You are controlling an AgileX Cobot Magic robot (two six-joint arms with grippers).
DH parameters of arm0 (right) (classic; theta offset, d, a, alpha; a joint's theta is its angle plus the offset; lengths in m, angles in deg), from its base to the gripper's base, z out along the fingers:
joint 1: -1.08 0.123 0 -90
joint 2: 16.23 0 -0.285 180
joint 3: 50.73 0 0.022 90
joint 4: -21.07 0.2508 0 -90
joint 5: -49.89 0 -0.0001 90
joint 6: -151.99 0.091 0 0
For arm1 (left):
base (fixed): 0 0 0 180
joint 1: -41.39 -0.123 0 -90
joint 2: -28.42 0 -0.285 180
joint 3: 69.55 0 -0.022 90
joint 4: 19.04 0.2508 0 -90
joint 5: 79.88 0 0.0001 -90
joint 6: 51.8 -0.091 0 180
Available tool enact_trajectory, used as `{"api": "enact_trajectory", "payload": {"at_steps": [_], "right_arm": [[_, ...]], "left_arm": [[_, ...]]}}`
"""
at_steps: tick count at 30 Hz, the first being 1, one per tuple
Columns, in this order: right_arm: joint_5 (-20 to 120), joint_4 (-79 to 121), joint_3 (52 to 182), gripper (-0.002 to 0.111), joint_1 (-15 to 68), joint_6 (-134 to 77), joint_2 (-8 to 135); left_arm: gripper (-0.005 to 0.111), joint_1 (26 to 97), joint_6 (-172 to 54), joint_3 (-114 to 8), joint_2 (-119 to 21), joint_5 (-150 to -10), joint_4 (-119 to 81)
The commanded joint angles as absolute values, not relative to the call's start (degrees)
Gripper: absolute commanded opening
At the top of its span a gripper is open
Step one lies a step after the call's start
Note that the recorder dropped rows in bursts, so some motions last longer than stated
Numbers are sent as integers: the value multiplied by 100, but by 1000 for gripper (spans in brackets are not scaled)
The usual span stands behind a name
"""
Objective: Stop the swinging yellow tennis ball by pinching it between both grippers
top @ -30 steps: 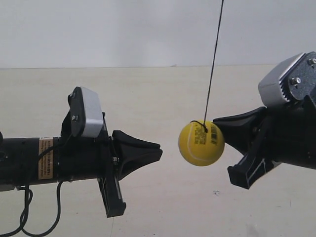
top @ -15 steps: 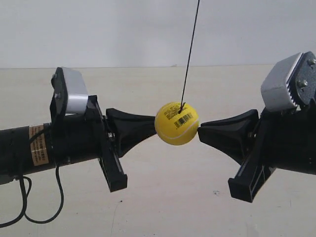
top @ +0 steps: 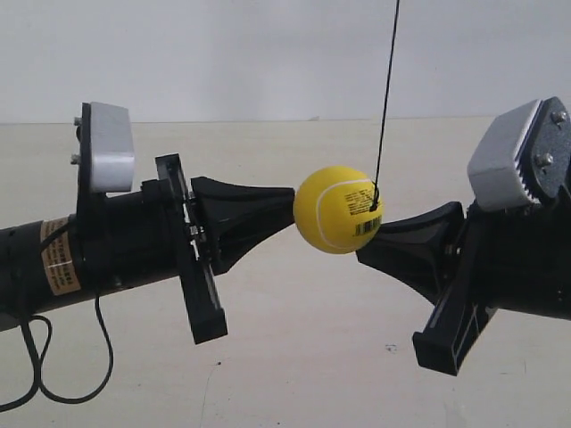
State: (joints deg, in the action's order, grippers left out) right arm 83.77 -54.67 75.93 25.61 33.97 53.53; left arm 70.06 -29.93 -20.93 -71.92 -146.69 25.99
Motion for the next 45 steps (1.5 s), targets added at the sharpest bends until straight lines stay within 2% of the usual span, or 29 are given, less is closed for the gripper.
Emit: {"api": "enact_trajectory", "payload": {"at_steps": [1,8,21,29,38,45], "right_arm": [[8448,-5408,7607,0,2563,3366,5336],[8419,-5408,7607,0,2563,3366,5336],[8420,-5562,7564,0,2563,3461,5336],[8420,-5609,7545,0,2563,3461,5336],[7859,-5639,7545,0,2563,3559,5336],[7944,-5680,7545,0,2563,3732,5336]], "left_arm": [[5,7060,-2952,-2097,-7174,-14548,2752],[5,7060,-2907,-2097,-7174,-13999,2870],[5,7060,-2935,-1802,-7174,-14026,3182],[5,7060,-2954,-1701,-7174,-14781,3269],[5,6931,-3145,-1414,-7174,-14898,3295],[5,6658,-3171,-1298,-7174,-14984,3298]]}}
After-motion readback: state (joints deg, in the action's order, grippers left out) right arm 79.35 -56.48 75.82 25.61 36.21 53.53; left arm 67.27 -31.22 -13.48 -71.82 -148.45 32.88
